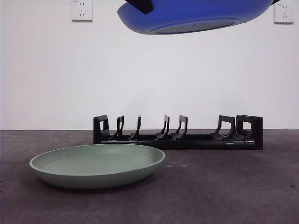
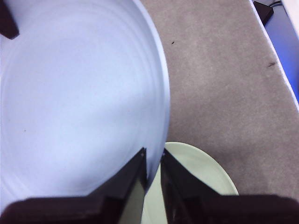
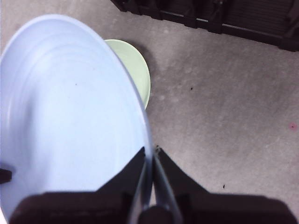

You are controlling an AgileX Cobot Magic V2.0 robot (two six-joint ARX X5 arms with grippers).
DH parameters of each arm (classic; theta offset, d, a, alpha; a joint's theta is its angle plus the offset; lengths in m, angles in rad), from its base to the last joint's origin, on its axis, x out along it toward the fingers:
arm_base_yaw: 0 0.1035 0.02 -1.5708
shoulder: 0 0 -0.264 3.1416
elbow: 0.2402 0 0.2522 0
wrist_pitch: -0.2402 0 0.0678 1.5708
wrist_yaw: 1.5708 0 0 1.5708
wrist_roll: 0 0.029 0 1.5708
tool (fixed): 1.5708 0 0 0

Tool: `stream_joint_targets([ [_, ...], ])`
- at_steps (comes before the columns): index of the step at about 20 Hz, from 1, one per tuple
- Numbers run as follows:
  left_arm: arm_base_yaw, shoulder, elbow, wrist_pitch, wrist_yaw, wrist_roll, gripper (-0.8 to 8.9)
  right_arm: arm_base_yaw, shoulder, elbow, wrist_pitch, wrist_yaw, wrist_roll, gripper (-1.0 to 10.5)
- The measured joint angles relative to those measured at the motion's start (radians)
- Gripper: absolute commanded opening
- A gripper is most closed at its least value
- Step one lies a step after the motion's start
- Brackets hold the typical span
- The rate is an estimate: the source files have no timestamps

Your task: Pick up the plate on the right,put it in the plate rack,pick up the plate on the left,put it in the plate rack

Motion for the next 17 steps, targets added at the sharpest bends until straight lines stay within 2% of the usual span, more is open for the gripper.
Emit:
stream_joint_targets([
  [2, 0.000, 0.000, 0.000, 0.001, 0.000, -0.008, -0.08, 0.000, 0.000, 0.000, 0.015, -0.002, 0.000, 0.6],
  [4, 0.000, 0.000, 0.000, 0.002, 0.001, -0.026, -0.08, 0.000, 0.000, 0.000, 0.045, -0.010, 0.004, 2.6],
  [6, 0.001, 0.003, 0.000, -0.011, -0.011, -0.054, -0.08, 0.000, 0.000, 0.000, 0.058, -0.009, 0.007, 3.6],
  [11, 0.004, 0.002, 0.001, -0.001, -0.011, -0.084, -0.08, -0.002, -0.005, 0.004, 0.121, -0.008, 0.023, 3.6],
  [13, 0.017, 0.002, 0.001, 0.000, 0.019, -0.096, -0.08, -0.002, -0.019, 0.031, 0.142, -0.002, 0.028, 3.6],
  [17, 0.092, 0.002, 0.001, 0.053, 0.153, -0.165, -0.08, -0.001, -0.099, 0.165, 0.175, 0.122, 0.030, 3.6],
])
